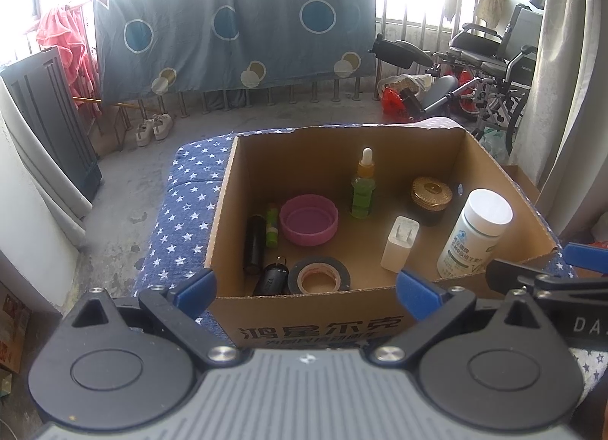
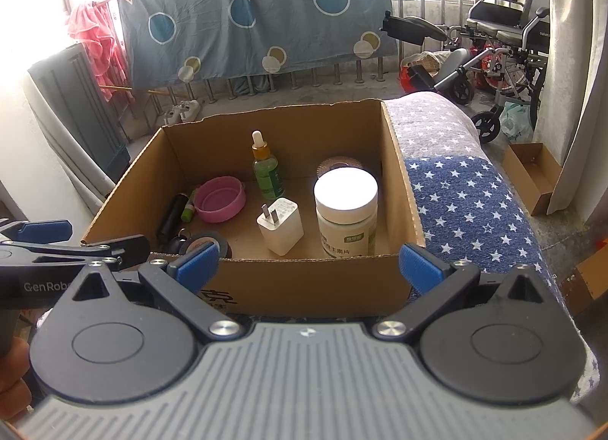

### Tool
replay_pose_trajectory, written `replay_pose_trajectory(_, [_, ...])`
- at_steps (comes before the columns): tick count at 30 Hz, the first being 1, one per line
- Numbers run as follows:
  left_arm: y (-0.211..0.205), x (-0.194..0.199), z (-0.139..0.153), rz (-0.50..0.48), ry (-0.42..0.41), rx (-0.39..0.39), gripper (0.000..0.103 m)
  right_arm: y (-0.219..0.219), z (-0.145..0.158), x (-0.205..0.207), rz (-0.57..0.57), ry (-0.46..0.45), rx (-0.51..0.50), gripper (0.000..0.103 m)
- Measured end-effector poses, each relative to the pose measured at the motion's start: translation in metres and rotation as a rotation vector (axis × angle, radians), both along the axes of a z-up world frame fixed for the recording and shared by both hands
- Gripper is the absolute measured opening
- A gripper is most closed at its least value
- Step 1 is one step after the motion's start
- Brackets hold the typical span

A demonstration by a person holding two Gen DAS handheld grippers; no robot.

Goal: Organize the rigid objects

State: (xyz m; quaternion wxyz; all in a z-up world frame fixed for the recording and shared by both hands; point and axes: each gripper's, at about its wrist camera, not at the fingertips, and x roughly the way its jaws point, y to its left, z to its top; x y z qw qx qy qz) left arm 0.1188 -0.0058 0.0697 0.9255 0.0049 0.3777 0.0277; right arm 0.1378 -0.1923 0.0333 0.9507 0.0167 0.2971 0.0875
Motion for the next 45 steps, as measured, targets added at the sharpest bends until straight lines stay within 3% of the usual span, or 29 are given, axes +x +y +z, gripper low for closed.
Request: replay_pose_trajectory(45, [0.0026,-0.0011,0.0024,0.019,0.009,0.005,0.101,0.004,-0.0025,0.0055,0.008,0.015,0.006,0.102])
